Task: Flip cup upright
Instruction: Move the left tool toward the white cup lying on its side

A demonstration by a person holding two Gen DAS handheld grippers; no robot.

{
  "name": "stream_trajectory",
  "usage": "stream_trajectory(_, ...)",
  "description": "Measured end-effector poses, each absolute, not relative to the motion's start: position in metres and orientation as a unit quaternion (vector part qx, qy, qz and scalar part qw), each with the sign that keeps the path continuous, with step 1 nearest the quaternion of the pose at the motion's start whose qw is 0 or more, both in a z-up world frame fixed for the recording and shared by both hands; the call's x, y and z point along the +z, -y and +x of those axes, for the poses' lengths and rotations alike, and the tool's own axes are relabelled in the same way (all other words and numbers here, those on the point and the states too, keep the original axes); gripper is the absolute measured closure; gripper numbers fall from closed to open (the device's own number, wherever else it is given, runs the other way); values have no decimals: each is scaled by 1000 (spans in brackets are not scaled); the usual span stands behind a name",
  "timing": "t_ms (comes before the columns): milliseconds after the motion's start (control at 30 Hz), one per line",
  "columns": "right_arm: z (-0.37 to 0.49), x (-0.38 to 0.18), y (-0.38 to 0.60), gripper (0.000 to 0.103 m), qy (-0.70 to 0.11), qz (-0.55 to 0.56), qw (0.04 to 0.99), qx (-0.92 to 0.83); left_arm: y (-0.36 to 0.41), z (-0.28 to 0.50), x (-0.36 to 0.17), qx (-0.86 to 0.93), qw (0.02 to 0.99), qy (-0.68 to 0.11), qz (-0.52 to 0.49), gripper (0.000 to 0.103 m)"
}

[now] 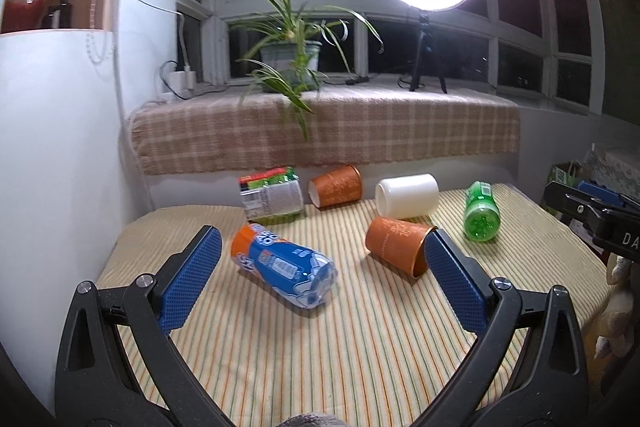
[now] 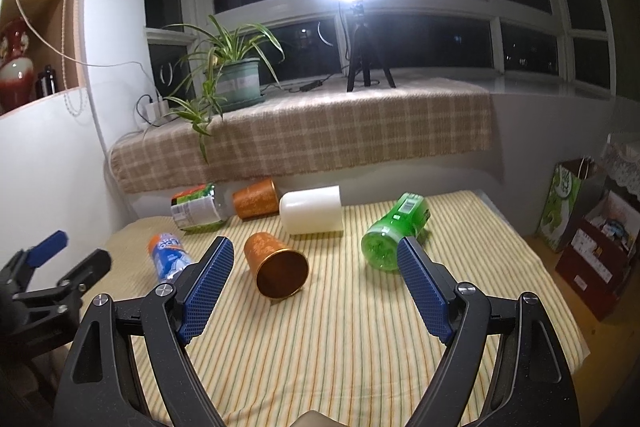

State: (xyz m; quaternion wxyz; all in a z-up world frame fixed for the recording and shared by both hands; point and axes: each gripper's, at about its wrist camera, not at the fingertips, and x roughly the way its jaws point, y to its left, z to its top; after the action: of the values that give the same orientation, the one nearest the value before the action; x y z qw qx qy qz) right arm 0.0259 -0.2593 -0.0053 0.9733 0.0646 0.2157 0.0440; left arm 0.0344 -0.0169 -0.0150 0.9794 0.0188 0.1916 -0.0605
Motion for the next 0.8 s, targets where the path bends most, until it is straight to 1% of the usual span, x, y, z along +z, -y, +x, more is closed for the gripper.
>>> stream_trajectory(200, 30, -14, 266, 19, -226, 67, 971, 35, 25, 62, -14, -118, 967, -221, 34, 2)
stream_trajectory(267, 31, -20, 270, 19, -231, 67, 970, 31, 28, 78, -14, -146, 958, -243, 38, 9)
stream_trajectory(433, 32, -34, 282, 19, -244, 65, 967, 19, 44, 123, -17, -195, 935, -288, 66, 11)
stream_trajectory(533, 34, -47, 293, 19, -256, 68, 964, 10, 57, 147, -20, -213, 922, -311, 89, 18)
stream_trajectory(667, 37, -63, 309, 19, -272, 81, 959, 0, 79, 176, -22, -236, 903, -335, 127, 19)
stream_trajectory(800, 41, -79, 327, 19, -288, 96, 953, -6, 115, 201, -27, -264, 875, -355, 198, 19)
